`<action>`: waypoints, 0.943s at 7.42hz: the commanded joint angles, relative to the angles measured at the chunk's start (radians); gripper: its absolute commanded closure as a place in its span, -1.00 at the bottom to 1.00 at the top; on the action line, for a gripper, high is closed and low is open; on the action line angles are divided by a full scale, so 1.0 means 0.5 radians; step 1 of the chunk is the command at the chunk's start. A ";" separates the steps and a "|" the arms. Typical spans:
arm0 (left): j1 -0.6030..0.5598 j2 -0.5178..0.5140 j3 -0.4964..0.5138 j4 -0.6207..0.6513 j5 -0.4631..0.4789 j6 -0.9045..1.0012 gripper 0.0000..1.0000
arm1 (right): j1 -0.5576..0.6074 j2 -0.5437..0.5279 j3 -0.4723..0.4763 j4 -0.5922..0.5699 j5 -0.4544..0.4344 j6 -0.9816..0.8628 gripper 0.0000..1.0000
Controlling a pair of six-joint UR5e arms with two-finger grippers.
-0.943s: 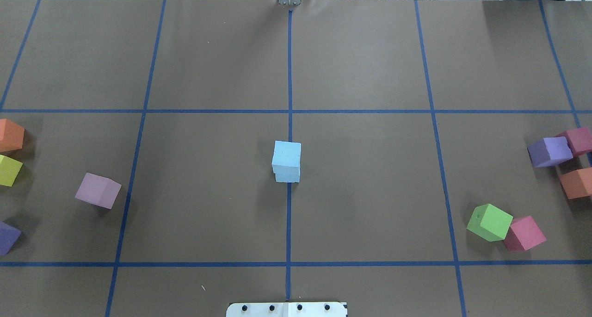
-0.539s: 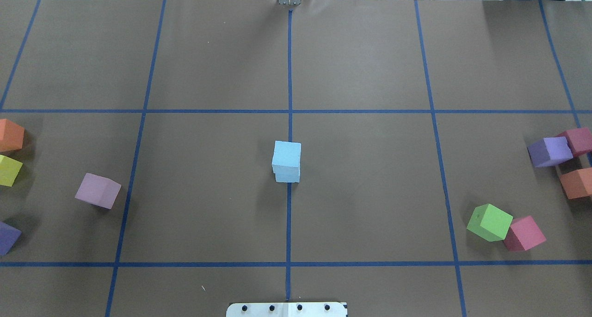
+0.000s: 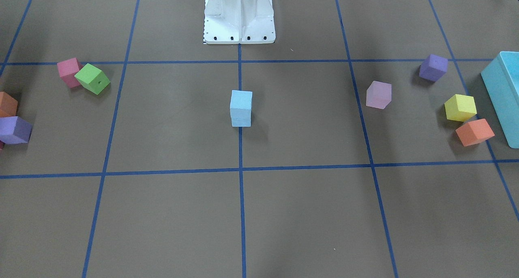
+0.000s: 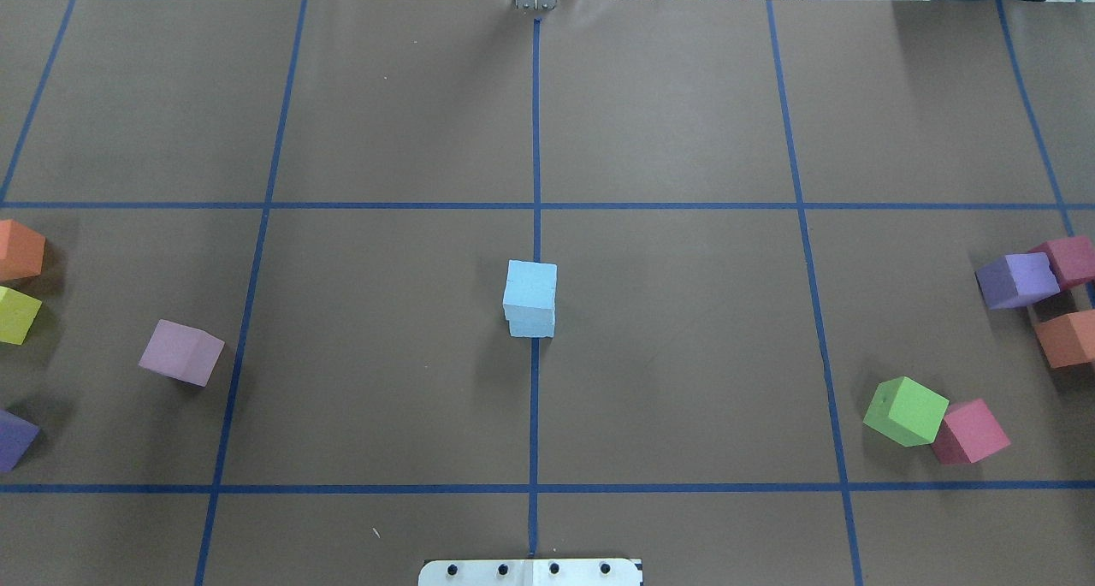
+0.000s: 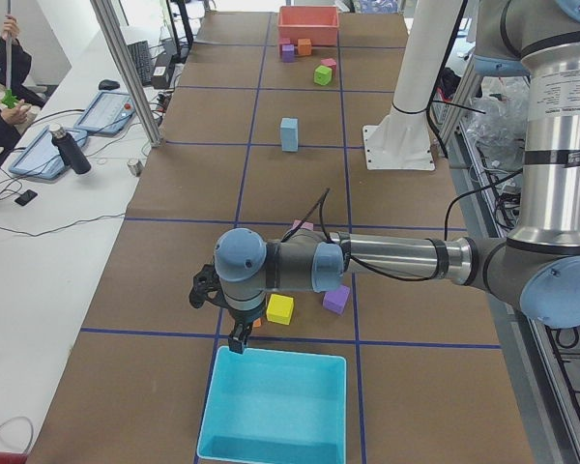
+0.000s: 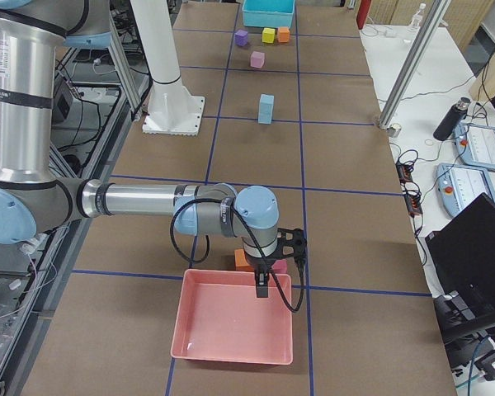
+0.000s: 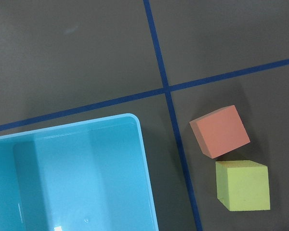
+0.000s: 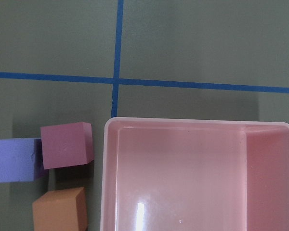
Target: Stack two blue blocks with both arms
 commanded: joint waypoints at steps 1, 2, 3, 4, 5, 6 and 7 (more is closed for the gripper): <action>-0.001 0.006 0.008 -0.009 0.007 -0.004 -0.96 | 0.000 -0.003 0.000 0.000 0.000 -0.003 -1.00; 0.002 0.028 0.002 -0.009 0.004 -0.004 -0.96 | 0.000 -0.003 0.000 0.000 0.000 -0.003 -1.00; 0.002 0.028 0.005 -0.009 0.004 -0.004 -0.96 | 0.000 -0.006 0.000 0.000 0.003 -0.003 -1.00; -0.001 0.031 0.002 -0.009 0.007 -0.004 -0.96 | 0.000 -0.006 0.000 0.000 0.003 -0.003 -1.00; 0.002 0.058 -0.007 -0.012 0.007 -0.001 -0.96 | 0.000 -0.006 0.000 0.000 0.003 -0.003 -1.00; 0.002 0.059 -0.007 -0.013 0.004 -0.001 -0.96 | 0.000 -0.006 -0.003 0.000 0.003 -0.003 -1.00; 0.002 0.068 -0.010 -0.013 0.004 0.002 -0.96 | 0.000 -0.006 -0.003 0.000 0.003 -0.003 -1.00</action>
